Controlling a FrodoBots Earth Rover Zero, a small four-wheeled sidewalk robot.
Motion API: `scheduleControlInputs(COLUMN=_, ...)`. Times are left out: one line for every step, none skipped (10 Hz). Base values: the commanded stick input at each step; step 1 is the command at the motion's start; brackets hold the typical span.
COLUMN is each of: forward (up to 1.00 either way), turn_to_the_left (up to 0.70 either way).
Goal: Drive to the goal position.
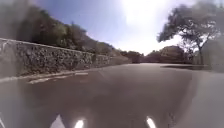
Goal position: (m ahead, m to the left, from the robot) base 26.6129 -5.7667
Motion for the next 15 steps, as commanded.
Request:
scheduleControlInputs(forward=0.85, turn_to_the_left=-0.16)
scheduleControlInputs(forward=0.85, turn_to_the_left=-0.28)
scheduleControlInputs(forward=0.85, turn_to_the_left=-0.34)
scheduleControlInputs(forward=0.85, turn_to_the_left=-0.34)
scheduleControlInputs(forward=0.85, turn_to_the_left=-0.34)
scheduleControlInputs(forward=0.85, turn_to_the_left=-0.34)
scheduleControlInputs(forward=0.85, turn_to_the_left=-0.34)
scheduleControlInputs(forward=0.85, turn_to_the_left=0.0)
scheduleControlInputs(forward=0.85, turn_to_the_left=0.0)
scheduleControlInputs(forward=0.85, turn_to_the_left=0.0)
scheduleControlInputs(forward=0.85, turn_to_the_left=0.0)
scheduleControlInputs(forward=0.85, turn_to_the_left=0.0)
scheduleControlInputs(forward=0.85, turn_to_the_left=0.0)
scheduleControlInputs(forward=0.85, turn_to_the_left=0.0)
scheduleControlInputs(forward=0.85, turn_to_the_left=0.0)
